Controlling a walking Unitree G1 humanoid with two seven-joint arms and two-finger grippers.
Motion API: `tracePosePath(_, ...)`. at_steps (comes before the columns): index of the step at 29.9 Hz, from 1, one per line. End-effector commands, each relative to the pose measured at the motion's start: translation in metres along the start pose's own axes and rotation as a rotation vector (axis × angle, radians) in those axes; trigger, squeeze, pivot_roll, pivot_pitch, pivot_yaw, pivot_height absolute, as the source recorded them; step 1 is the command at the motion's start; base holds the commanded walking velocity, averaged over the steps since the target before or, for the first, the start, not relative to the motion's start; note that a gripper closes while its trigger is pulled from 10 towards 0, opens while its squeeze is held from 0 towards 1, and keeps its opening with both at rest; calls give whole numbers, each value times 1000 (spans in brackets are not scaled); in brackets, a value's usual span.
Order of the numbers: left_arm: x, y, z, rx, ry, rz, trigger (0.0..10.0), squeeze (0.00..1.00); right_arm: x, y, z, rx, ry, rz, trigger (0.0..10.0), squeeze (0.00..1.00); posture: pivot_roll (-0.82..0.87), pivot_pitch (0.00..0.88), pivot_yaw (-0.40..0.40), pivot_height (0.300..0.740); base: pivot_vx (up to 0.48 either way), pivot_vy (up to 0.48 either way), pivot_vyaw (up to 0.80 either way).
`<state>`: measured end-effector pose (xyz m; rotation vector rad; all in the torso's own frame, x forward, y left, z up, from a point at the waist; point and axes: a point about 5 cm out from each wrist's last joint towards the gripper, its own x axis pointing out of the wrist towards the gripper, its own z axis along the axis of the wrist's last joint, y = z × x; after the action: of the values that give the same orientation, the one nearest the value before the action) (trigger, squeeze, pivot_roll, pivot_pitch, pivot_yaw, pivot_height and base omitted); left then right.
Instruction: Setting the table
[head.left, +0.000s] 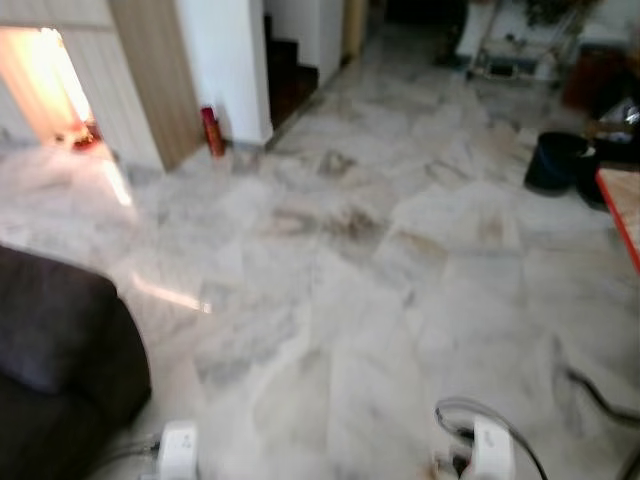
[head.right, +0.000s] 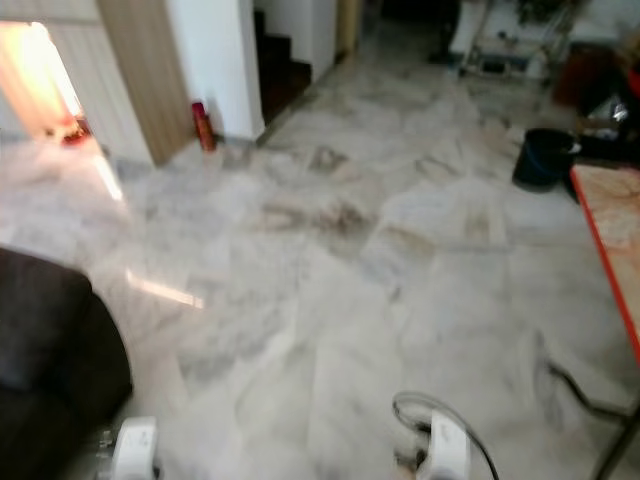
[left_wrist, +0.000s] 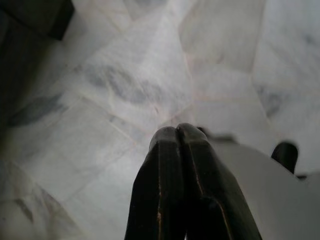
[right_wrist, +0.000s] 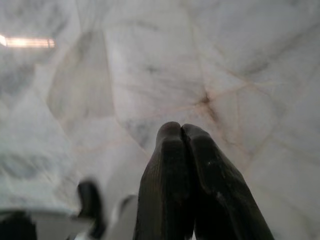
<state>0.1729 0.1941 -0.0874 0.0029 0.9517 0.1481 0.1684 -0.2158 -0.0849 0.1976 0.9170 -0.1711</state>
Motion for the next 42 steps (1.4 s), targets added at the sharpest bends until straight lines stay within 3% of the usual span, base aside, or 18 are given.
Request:
tracePosePath(1,1,9,6,9,-10,24,10000,0,1,5,2,6,-4,8,10000,0,20,21,-21,740,0,0,0)
tracePosePath(11,1,9,7,-4,-21,24,10000,0,2,7,2,-8,12,-4,10000,0,19,22,-21,740,0,0,-49)
tracePosePath(32,1,8,8,22,-19,10,10000,0,2,9,0,-28,32,-6,10000,0,19,22,-20,740,0,0,-718)
tracePosePath(35,1,7,8,-12,-18,7,10000,0,2,9,0,-28,31,-5,10000,0,19,21,-19,740,0,0,-712)
tracePosePath(42,1,7,8,25,-14,6,10000,0,3,9,1,-26,29,-6,10000,0,19,18,-19,740,0,0,-711)
